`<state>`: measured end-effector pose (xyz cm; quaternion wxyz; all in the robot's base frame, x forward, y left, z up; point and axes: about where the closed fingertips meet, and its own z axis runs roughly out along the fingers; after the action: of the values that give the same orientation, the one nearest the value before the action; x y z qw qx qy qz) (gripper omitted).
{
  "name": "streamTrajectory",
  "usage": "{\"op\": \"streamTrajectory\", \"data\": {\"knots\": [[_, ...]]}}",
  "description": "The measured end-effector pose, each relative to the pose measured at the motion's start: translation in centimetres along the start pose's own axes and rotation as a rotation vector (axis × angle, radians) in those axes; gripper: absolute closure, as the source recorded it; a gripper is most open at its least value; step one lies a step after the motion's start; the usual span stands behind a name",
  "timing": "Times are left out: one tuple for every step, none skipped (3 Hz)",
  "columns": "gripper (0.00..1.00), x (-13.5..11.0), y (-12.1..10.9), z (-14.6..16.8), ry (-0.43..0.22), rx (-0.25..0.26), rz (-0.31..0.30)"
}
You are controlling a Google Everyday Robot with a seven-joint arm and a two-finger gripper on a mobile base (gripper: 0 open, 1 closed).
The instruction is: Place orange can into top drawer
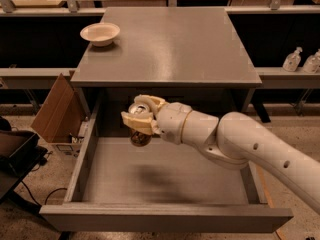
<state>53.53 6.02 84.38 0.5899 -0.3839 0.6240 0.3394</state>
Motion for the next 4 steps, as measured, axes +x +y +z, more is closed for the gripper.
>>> {"op": "streamTrajectory", "data": {"knots": [[1.0,4.8,1.7,1.9,-0.066,-0.039,0.0],[1.0,9.6,1.6,4.1,-0.095,-0.081,0.039],[0.85,10.3,1.7,4.5,-0.102,-0.089,0.056],[0.61,10.3,1.9,4.6,-0.102,-0.092,0.056]]}}
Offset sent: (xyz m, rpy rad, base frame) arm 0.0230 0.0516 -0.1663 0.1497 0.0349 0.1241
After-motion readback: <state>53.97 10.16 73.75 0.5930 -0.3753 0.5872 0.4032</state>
